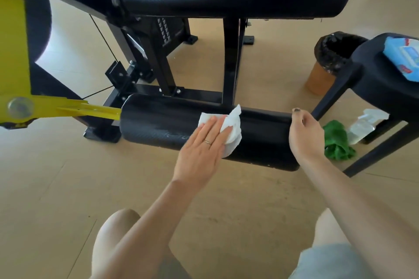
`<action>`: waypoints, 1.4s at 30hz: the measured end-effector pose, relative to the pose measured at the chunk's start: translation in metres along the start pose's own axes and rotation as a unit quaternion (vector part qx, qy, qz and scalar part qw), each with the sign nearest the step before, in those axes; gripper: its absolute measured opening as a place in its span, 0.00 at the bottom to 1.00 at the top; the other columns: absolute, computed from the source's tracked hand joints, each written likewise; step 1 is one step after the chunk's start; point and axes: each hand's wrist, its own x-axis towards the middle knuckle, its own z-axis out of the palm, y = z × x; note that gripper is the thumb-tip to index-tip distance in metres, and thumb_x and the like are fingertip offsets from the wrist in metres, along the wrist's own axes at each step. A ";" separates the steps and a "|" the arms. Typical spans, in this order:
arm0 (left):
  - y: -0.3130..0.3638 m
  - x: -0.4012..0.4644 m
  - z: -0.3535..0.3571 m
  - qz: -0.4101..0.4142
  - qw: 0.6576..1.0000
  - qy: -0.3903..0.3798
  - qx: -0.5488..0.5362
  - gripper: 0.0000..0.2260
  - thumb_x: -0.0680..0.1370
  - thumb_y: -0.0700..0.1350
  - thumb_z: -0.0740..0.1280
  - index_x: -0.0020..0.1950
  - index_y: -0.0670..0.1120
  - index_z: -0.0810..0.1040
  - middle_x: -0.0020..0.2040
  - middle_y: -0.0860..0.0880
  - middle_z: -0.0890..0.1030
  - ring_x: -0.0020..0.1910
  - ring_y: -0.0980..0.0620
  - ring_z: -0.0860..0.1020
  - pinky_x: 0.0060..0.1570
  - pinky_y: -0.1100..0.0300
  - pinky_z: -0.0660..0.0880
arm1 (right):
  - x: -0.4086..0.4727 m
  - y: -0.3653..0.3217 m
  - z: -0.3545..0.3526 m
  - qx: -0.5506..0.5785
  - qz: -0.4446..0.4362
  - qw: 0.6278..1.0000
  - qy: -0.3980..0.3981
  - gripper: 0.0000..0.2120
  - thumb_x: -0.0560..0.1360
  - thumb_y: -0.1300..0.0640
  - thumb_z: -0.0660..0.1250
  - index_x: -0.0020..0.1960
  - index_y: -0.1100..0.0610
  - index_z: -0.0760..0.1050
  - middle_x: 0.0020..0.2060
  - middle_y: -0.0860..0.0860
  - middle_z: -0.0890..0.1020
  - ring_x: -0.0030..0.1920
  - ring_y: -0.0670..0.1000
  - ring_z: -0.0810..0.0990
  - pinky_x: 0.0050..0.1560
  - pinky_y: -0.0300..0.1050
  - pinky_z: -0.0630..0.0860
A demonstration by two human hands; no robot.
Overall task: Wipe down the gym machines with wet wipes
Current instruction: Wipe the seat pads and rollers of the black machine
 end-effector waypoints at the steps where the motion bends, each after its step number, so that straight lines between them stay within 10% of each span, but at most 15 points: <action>1: -0.020 -0.005 -0.003 0.013 0.999 -0.016 0.025 0.22 0.86 0.45 0.55 0.80 0.45 0.59 0.81 0.47 0.59 0.81 0.47 0.54 0.80 0.51 0.51 | 0.001 0.000 0.000 0.000 0.002 1.000 -0.003 0.21 0.85 0.46 0.52 0.45 0.59 0.73 0.42 0.51 0.79 0.43 0.53 0.75 0.45 0.52 0.67; 6: -0.126 -0.018 -0.035 -0.179 0.983 -0.005 0.028 0.22 0.85 0.46 0.49 0.75 0.36 0.66 0.73 0.37 0.70 0.74 0.40 0.64 0.75 0.51 0.58 | 0.009 -0.006 -0.003 -0.015 0.033 0.999 -0.034 0.22 0.85 0.45 0.50 0.40 0.56 0.69 0.40 0.53 0.77 0.41 0.55 0.74 0.44 0.52 0.67; 12: -0.126 0.000 -0.035 -0.315 0.949 0.022 0.026 0.20 0.85 0.42 0.49 0.74 0.35 0.65 0.72 0.34 0.69 0.71 0.36 0.65 0.74 0.43 0.60 | 0.031 -0.017 -0.004 -0.070 0.104 0.988 -0.087 0.24 0.85 0.46 0.49 0.58 0.62 0.77 0.53 0.58 0.79 0.51 0.59 0.74 0.54 0.50 0.67; 19: 0.060 0.028 -0.005 -0.066 0.997 0.020 -0.030 0.22 0.86 0.48 0.50 0.80 0.44 0.60 0.80 0.43 0.62 0.80 0.44 0.56 0.79 0.47 0.53 | 0.041 -0.023 -0.006 -0.010 0.171 0.978 -0.118 0.32 0.85 0.40 0.51 0.80 0.61 0.61 0.76 0.58 0.68 0.73 0.62 0.69 0.70 0.53 0.66; 23: 0.072 0.037 -0.002 0.031 0.999 0.003 0.004 0.23 0.86 0.49 0.54 0.81 0.47 0.58 0.81 0.47 0.59 0.80 0.48 0.55 0.80 0.52 0.48 | 0.033 -0.019 -0.011 0.053 0.111 0.986 -0.117 0.25 0.83 0.41 0.54 0.62 0.61 0.75 0.56 0.61 0.80 0.53 0.56 0.77 0.52 0.49 0.72; 26: 0.012 0.034 -0.021 0.002 0.998 -0.022 0.056 0.22 0.83 0.46 0.59 0.77 0.45 0.65 0.74 0.46 0.68 0.71 0.45 0.68 0.73 0.53 0.65 | 0.008 -0.004 -0.019 0.069 0.050 0.994 -0.072 0.15 0.84 0.43 0.56 0.48 0.52 0.72 0.43 0.47 0.76 0.45 0.48 0.74 0.43 0.45 0.68; 30: -0.046 0.027 -0.034 -0.152 0.987 0.005 0.051 0.19 0.85 0.43 0.52 0.75 0.39 0.67 0.71 0.40 0.73 0.73 0.43 0.68 0.75 0.48 0.63 | -0.010 0.005 -0.020 0.120 0.047 0.987 -0.094 0.20 0.86 0.42 0.51 0.70 0.45 0.74 0.57 0.40 0.76 0.59 0.43 0.72 0.63 0.46 0.65; 36: 0.106 0.051 -0.002 0.060 0.998 0.005 0.031 0.22 0.85 0.45 0.54 0.79 0.41 0.62 0.78 0.41 0.64 0.77 0.40 0.61 0.78 0.45 0.57 | 0.021 -0.002 -0.010 0.159 0.141 0.972 -0.103 0.25 0.85 0.41 0.48 0.65 0.52 0.78 0.60 0.55 0.81 0.61 0.59 0.79 0.67 0.54 0.73; 42: 0.121 0.064 0.002 0.057 0.998 -0.016 0.021 0.24 0.86 0.50 0.45 0.81 0.43 0.51 0.79 0.44 0.63 0.80 0.46 0.59 0.79 0.51 0.53 | 0.036 0.000 -0.016 0.171 0.226 0.950 -0.132 0.25 0.84 0.41 0.49 0.50 0.56 0.78 0.49 0.54 0.83 0.54 0.57 0.81 0.64 0.49 0.73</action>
